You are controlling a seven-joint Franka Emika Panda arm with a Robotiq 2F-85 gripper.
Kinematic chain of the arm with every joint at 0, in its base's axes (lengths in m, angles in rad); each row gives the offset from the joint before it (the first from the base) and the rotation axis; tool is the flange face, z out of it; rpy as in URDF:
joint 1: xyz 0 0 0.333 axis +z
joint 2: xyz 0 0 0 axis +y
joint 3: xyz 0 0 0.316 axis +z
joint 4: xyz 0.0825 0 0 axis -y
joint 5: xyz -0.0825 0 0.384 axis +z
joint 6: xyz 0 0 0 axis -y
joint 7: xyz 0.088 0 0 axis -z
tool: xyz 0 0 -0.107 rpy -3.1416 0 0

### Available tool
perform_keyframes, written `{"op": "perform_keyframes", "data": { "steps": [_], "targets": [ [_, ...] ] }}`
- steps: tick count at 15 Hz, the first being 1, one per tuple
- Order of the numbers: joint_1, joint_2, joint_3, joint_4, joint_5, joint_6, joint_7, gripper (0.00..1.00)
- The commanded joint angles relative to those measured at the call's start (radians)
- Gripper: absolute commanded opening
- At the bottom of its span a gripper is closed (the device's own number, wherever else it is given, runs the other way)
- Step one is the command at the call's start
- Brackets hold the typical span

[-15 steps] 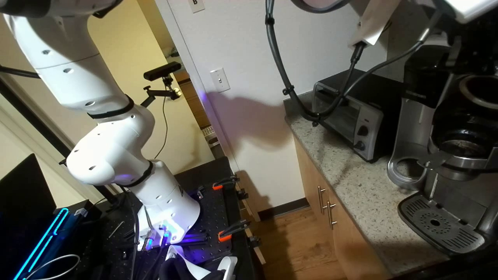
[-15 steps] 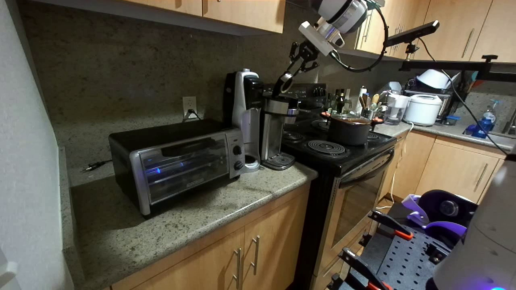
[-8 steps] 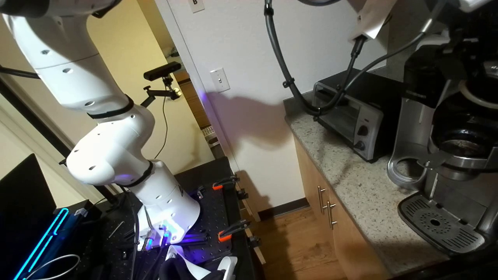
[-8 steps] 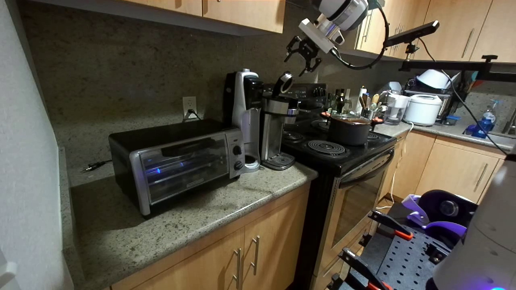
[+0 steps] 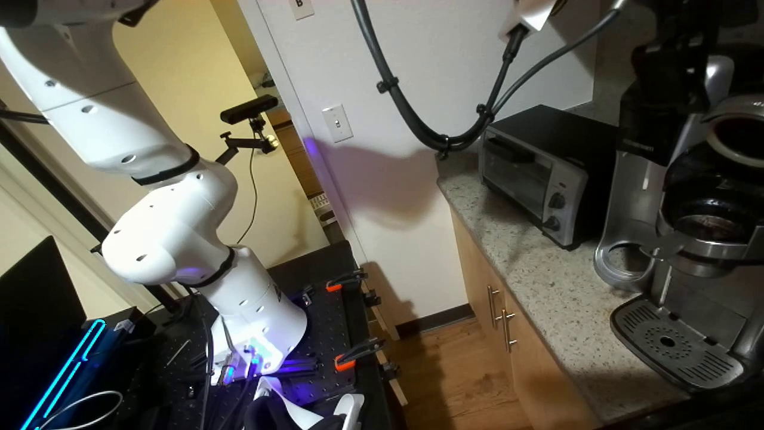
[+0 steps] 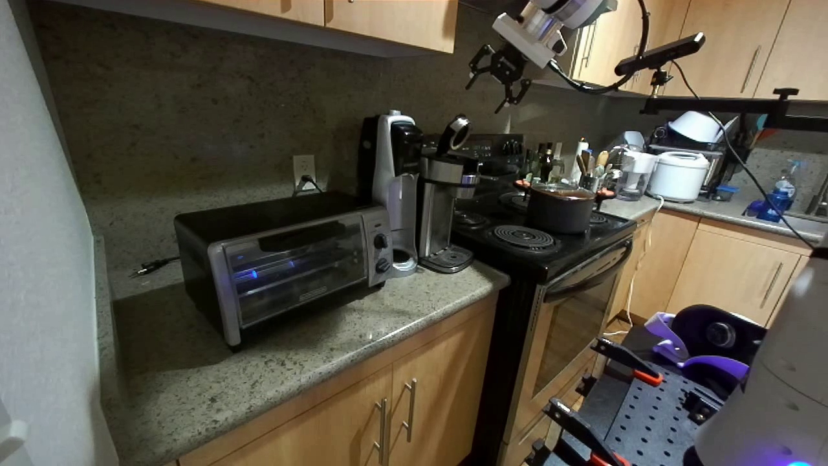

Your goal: Open the top of the coffee machine

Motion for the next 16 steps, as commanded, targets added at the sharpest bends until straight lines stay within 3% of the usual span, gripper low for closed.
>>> {"op": "perform_keyframes", "data": {
  "steps": [1,16],
  "targets": [
    [0.011,-0.065,-0.005,-0.072,-0.052,-0.021,0.033,1.0],
    [0.012,-0.033,-0.008,-0.055,-0.039,-0.008,0.003,1.0]
  ]
}}
